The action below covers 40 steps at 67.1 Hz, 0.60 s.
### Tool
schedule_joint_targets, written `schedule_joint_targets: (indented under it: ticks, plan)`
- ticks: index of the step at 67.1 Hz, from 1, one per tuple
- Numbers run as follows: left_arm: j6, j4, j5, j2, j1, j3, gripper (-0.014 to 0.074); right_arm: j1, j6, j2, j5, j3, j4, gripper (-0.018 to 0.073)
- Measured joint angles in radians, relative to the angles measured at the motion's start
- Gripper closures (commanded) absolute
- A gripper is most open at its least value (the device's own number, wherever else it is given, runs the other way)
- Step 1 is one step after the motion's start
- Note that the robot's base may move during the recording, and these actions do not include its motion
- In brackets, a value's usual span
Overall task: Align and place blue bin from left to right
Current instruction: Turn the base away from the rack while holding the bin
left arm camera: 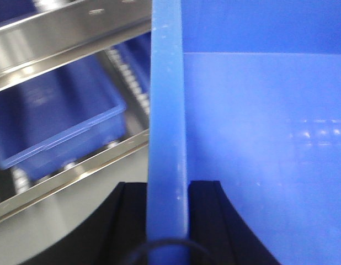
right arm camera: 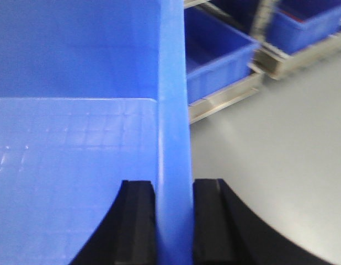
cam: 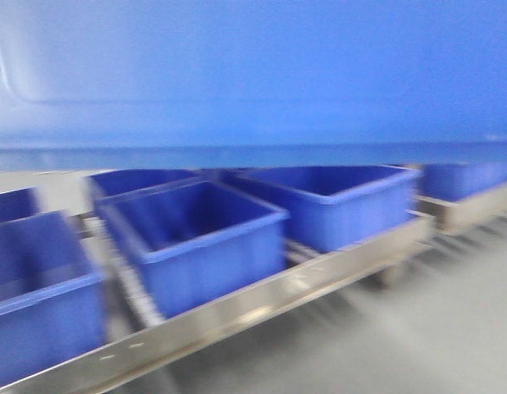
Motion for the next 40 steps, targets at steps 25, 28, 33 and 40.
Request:
schedule_joint_targets:
  ticks: [25,28,33,40]
  plan:
    - [0.0,0.0,0.0,0.0,0.0,0.0,0.0707,0.0,0.0,0.0,0.0,0.0,0.0,0.0639]
    - [0.0,0.0,0.0,0.0,0.0,0.0,0.0707,0.0,0.0,0.0,0.0,0.0,0.0,0.0639]
    - [0.0,0.0,0.0,0.0,0.0,0.0,0.0707,0.0,0.0,0.0,0.0,0.0,0.0,0.0639]
    - [0.0,0.0,0.0,0.0,0.0,0.0,0.0707,0.0,0.0,0.0,0.0,0.0,0.0,0.0639]
